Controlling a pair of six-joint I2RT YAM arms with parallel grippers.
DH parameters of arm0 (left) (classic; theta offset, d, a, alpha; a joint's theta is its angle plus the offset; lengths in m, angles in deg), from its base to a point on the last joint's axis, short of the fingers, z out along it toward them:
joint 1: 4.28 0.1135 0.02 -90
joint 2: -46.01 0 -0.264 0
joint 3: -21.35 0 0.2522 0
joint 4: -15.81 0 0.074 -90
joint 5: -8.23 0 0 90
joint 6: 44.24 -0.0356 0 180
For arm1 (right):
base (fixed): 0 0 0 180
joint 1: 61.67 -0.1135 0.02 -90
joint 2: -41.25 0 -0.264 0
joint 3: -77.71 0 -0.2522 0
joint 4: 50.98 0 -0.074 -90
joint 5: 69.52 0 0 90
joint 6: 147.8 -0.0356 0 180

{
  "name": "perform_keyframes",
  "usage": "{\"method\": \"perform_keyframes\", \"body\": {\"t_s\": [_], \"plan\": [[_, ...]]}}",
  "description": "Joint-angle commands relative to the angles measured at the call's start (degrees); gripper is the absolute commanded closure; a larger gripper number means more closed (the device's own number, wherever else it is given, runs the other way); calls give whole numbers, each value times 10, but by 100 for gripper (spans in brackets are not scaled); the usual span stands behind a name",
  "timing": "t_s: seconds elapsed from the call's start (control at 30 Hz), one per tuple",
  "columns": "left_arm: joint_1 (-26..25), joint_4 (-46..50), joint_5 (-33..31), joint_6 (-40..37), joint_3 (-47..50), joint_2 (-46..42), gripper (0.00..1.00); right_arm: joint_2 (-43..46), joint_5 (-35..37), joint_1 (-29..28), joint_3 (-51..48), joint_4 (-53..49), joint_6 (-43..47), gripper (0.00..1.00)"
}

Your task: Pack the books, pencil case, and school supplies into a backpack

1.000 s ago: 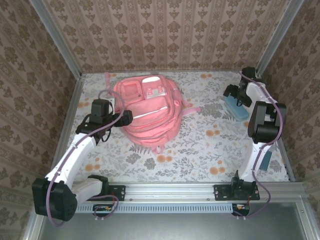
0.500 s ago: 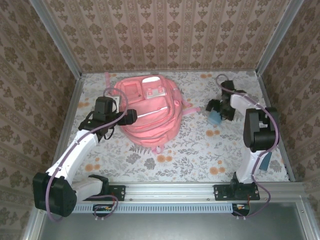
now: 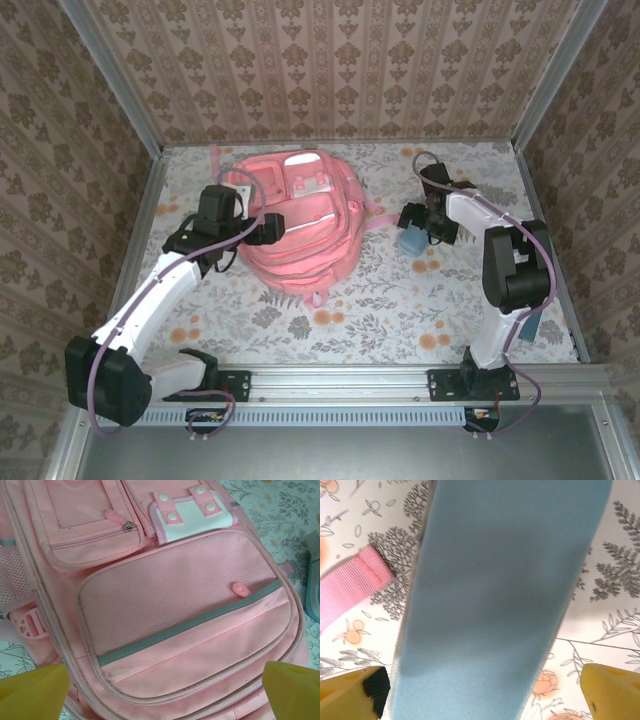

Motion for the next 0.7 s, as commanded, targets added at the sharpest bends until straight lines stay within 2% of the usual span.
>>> {"method": "perform_keyframes", "body": {"t_s": [0.0, 0.13, 0.23, 0.47, 0.57, 0.67], "plan": [[-8, 16, 1, -15, -26, 11, 0, -33, 5, -11, 30, -18, -34, 1], [-25, 38, -3, -39, -43, 24, 0, -45, 8, -16, 23, -24, -47, 0], [-52, 54, -11, -65, -55, 39, 0, -31, 13, -17, -4, -19, -53, 5], [-108, 83, -26, -127, -96, 97, 5, 6, 17, -17, -51, -13, -53, 32], [-128, 89, -26, -157, -110, 121, 8, 30, 26, -17, -64, -11, -50, 38], [-139, 93, -18, -191, -123, 141, 12, 64, 29, -17, -77, -8, -42, 40]]}}
